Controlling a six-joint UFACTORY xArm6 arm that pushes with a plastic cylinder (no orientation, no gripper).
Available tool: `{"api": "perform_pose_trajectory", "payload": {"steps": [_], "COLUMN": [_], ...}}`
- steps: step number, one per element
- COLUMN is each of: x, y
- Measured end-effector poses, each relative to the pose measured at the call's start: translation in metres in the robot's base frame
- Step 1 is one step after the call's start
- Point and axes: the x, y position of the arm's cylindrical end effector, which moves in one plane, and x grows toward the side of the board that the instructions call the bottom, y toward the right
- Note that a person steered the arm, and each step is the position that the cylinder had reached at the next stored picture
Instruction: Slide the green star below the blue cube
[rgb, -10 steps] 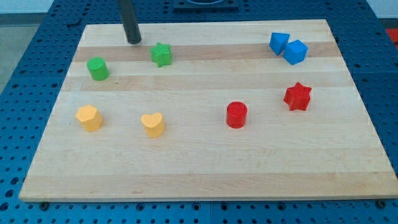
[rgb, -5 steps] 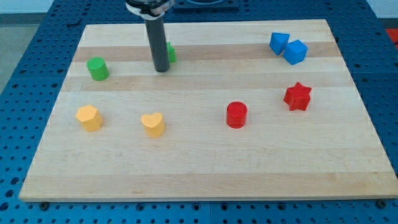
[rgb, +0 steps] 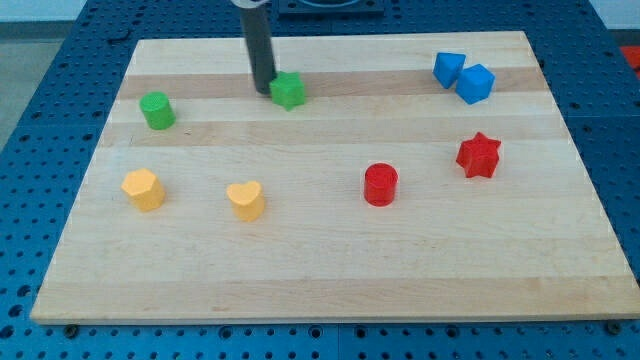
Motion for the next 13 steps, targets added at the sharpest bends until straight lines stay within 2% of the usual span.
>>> {"api": "perform_pose_trajectory", "payload": {"steps": [2, 3, 4, 5, 7, 8, 13], "x": [0.04, 0.042, 0.032, 0.042, 0.09, 0.09, 0.075], "y": [0.099, 0.129, 0.123, 0.123, 0.18, 0.225, 0.245]}}
